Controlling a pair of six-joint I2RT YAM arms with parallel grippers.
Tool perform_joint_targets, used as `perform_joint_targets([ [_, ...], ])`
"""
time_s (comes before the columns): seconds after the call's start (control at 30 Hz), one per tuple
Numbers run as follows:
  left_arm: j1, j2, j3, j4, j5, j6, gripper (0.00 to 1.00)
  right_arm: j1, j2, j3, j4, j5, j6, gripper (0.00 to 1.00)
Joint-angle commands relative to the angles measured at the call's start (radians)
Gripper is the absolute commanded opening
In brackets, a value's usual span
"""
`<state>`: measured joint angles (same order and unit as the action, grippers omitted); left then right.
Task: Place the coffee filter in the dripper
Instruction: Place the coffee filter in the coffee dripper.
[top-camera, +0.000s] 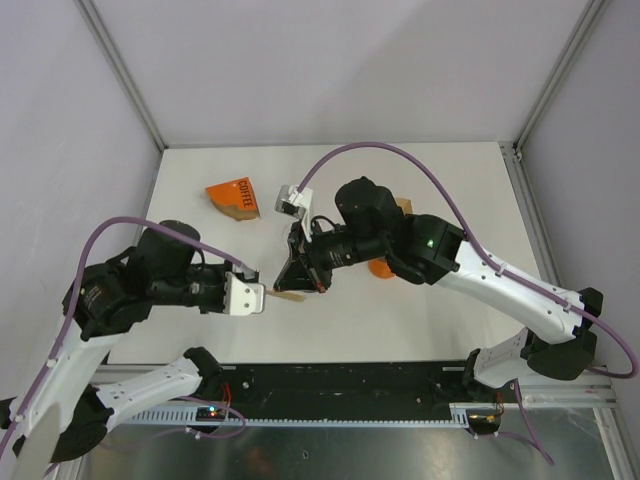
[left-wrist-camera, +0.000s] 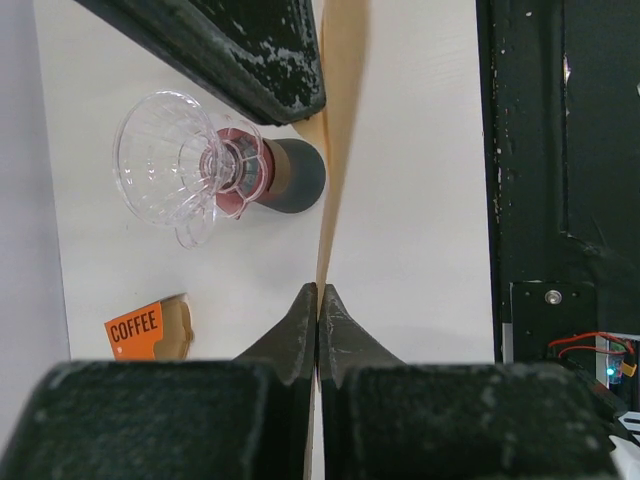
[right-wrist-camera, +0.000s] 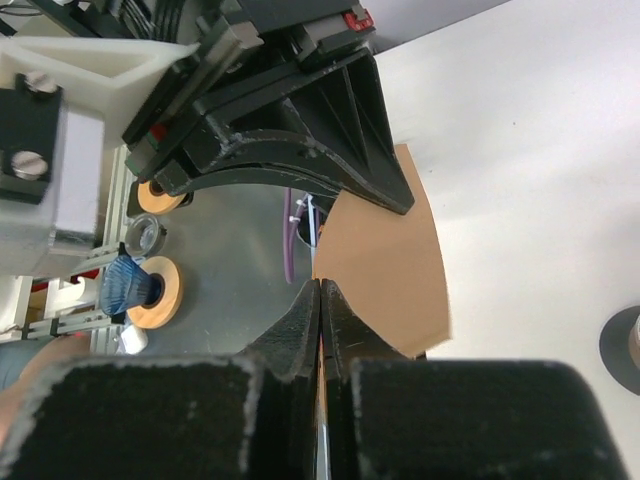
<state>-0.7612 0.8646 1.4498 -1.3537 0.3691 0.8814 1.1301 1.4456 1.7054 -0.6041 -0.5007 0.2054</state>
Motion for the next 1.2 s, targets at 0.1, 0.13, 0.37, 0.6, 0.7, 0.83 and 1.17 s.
perform_joint_targets([
  [0.1, -0.008, 0.003, 0.083, -0.048, -0.008, -0.002, 0.0, 0.005, -0.034, -0.017, 0.02, 0.108, -0.005, 0.0],
  [0.13, -0.008, 0.004, 0.087, -0.047, -0.008, -0.001, 0.0, 0.003, -0.039, -0.026, 0.028, 0.124, 0.0, 0.0],
  [0.37, -0.009, 0.002, 0.063, -0.048, -0.03, 0.008, 0.0, 0.006, -0.063, -0.078, 0.118, 0.073, 0.015, 0.0],
  [0.6, -0.01, 0.004, 0.042, -0.048, -0.049, 0.014, 0.0, 0.024, -0.059, -0.1, 0.176, -0.058, 0.02, 0.0],
  [0.7, -0.009, 0.007, 0.041, -0.048, -0.048, 0.012, 0.0, 0.037, -0.047, -0.088, 0.161, -0.066, 0.012, 0.0],
  [0.83, -0.009, 0.007, 0.058, -0.048, -0.035, 0.005, 0.0, 0.043, -0.033, -0.075, 0.122, -0.024, 0.002, 0.0],
  [1.17, -0.011, 0.008, 0.056, -0.048, -0.04, 0.002, 0.0, 0.071, -0.019, -0.056, 0.105, 0.084, -0.016, 0.0],
])
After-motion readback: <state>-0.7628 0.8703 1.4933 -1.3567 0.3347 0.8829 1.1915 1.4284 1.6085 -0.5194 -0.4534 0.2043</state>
